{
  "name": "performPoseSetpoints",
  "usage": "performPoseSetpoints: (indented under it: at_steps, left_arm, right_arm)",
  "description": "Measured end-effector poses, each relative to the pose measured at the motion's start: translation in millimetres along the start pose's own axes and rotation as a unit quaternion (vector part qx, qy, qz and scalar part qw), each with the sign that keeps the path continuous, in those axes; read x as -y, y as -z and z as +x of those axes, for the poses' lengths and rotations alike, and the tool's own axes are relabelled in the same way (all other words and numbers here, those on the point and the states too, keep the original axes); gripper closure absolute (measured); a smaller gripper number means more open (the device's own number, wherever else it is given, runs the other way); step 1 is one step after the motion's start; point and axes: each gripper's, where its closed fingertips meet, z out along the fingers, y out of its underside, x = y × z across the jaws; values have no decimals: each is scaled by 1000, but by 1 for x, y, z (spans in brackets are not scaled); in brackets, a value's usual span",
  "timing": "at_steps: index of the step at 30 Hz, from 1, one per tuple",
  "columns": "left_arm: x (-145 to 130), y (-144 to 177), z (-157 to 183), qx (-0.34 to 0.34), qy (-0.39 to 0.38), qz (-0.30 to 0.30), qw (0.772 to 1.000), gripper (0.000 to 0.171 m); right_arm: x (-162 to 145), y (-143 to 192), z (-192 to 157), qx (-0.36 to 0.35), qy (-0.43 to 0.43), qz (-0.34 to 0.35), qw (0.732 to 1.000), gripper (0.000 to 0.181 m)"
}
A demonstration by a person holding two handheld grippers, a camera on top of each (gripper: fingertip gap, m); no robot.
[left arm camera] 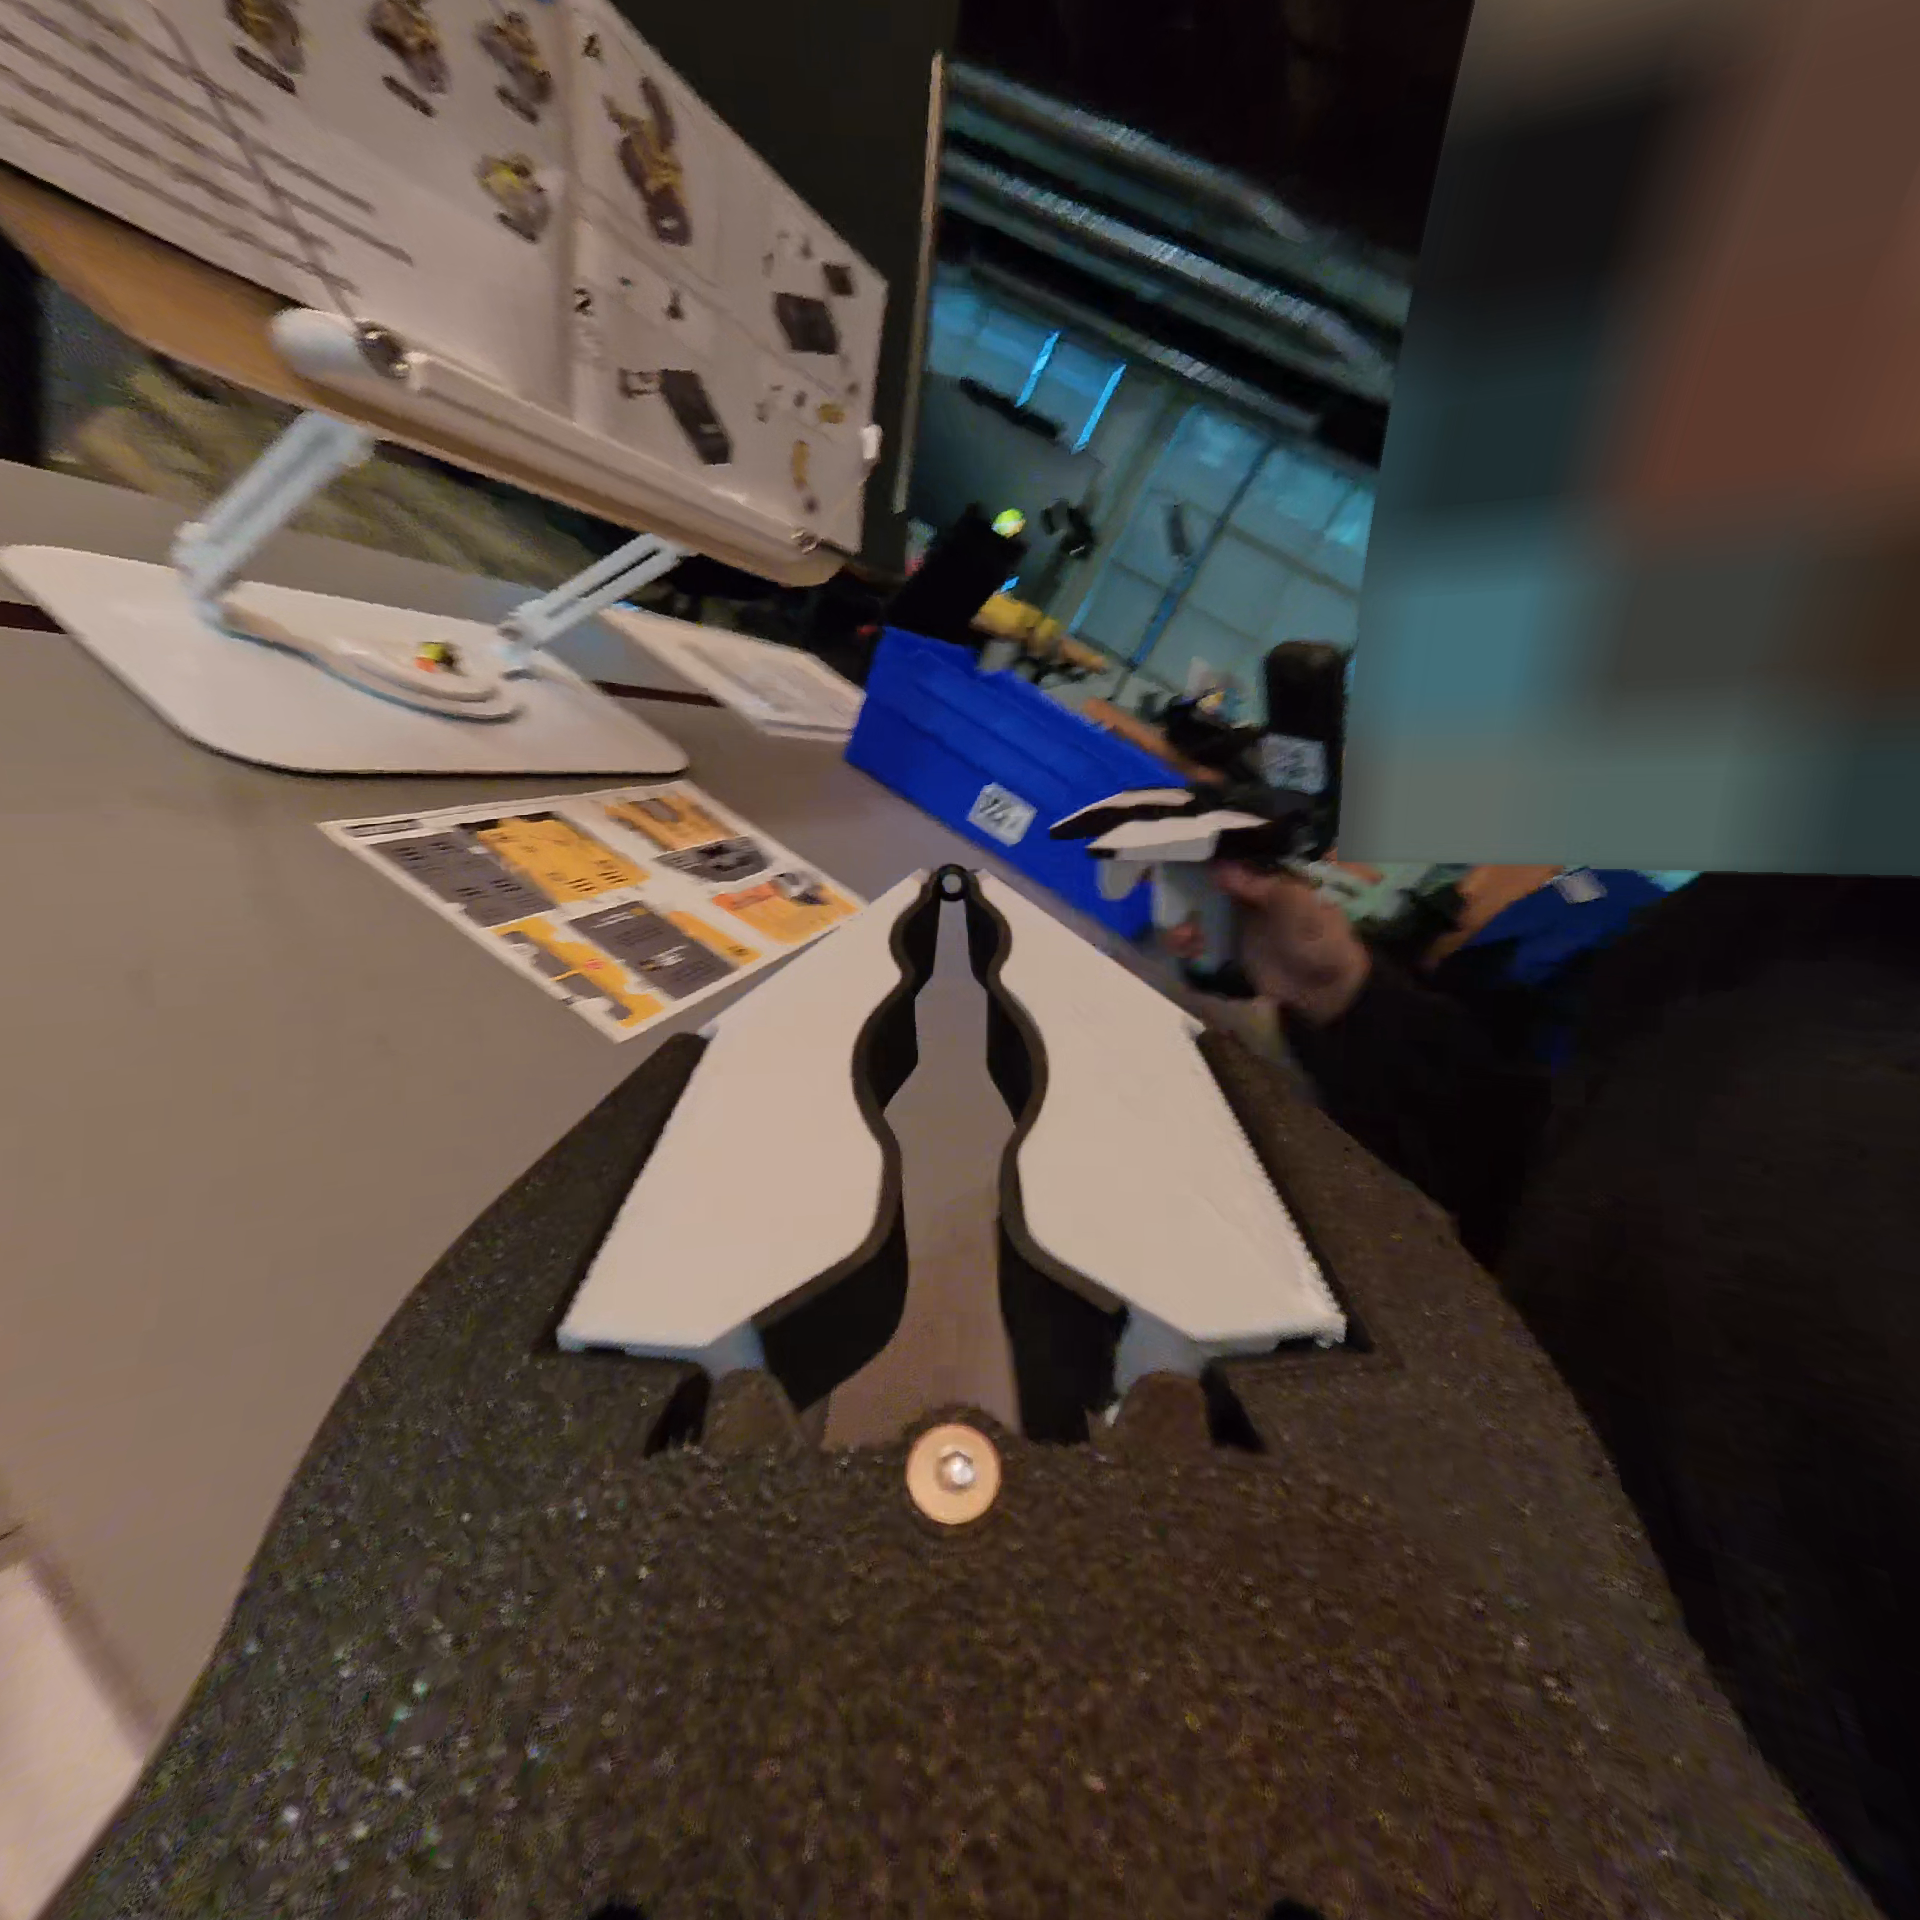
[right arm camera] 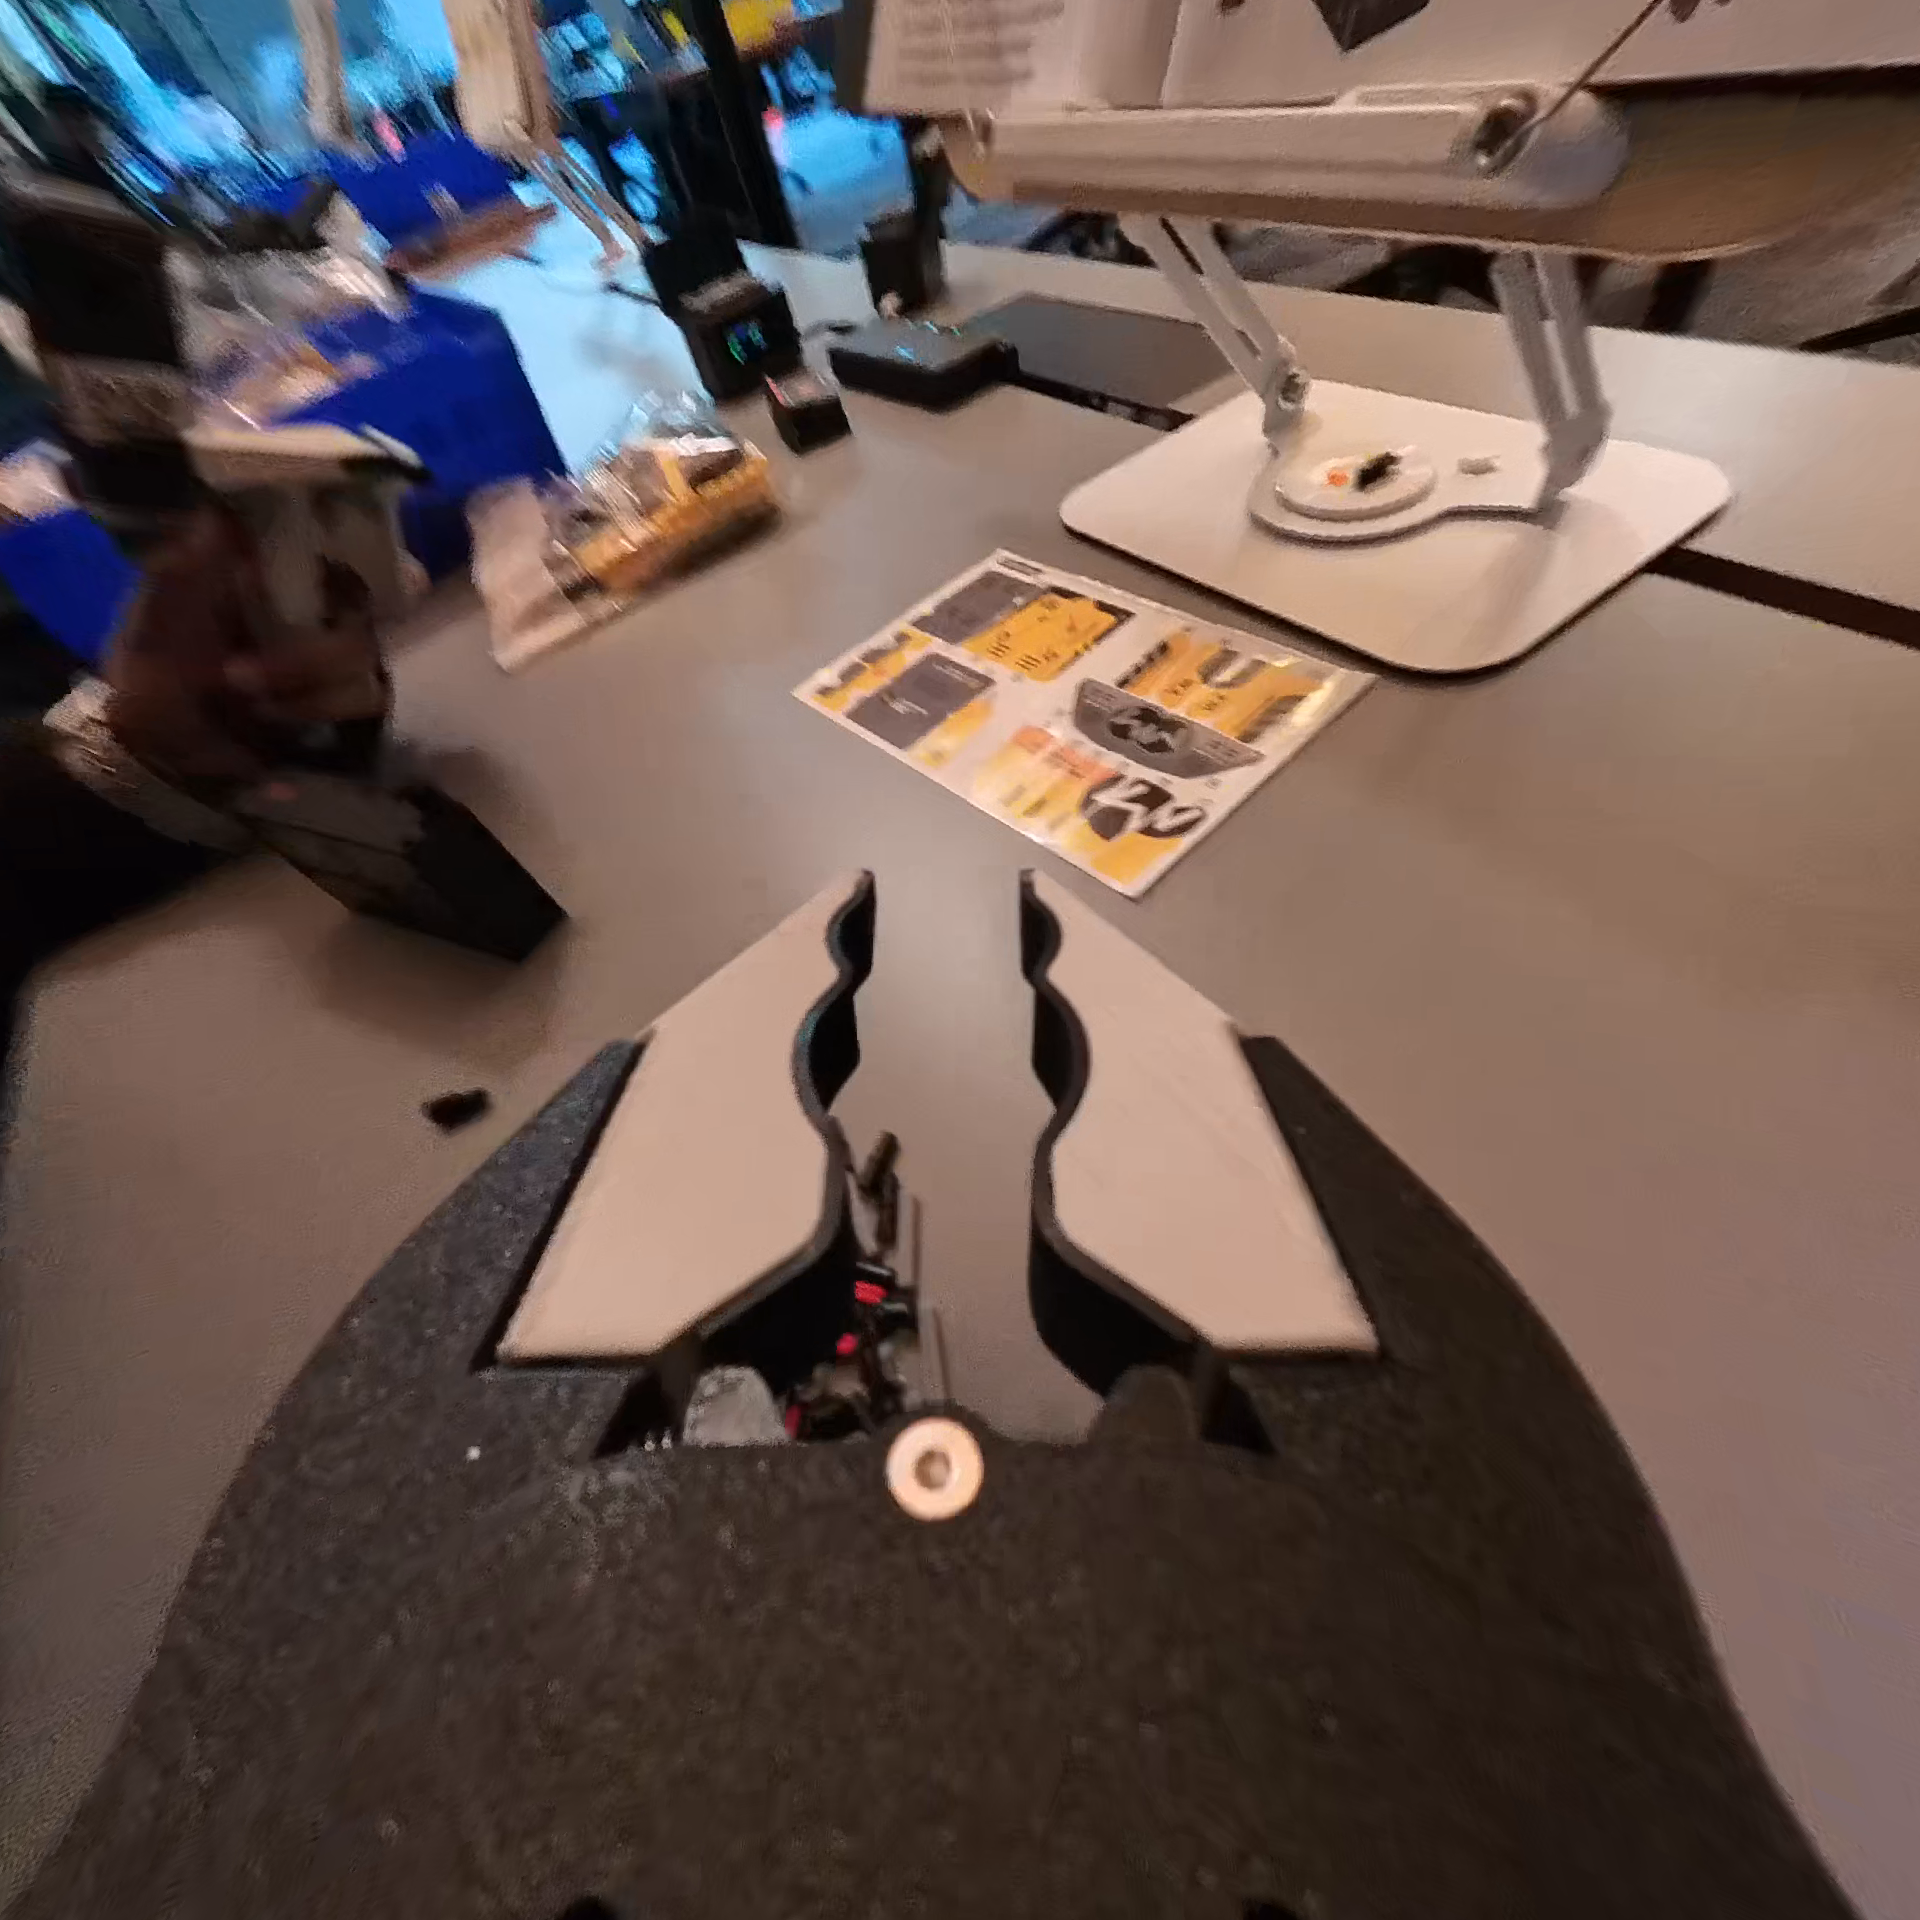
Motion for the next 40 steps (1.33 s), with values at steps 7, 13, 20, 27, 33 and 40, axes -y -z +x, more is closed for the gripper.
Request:
performPoseSetpoints:
  at_steps: [7,13,20,27,33,40]
  left_arm:
    - [-22,-16,-7,39,-62,-71,995,168]
    - [-18,-13,-9,31,-42,-60,997,168]
    - [-14,-11,-12,24,-17,-48,998,168]
    - [-10,-9,-18,21,12,-34,999,168]
    - [-5,-5,-23,19,36,-17,999,168]
    - [-5,-5,-24,19,40,-16,999,168]
  right_arm:
    - [-11,1,13,-55,50,-16,997,148]
    - [-17,5,34,-82,29,-6,996,148]
    - [-28,-1,45,-116,45,-29,992,140]
    - [-24,3,49,-95,-3,-8,995,139]
    - [-24,3,48,-86,-14,-7,996,139]
    - [-28,0,45,-90,8,-25,996,139]
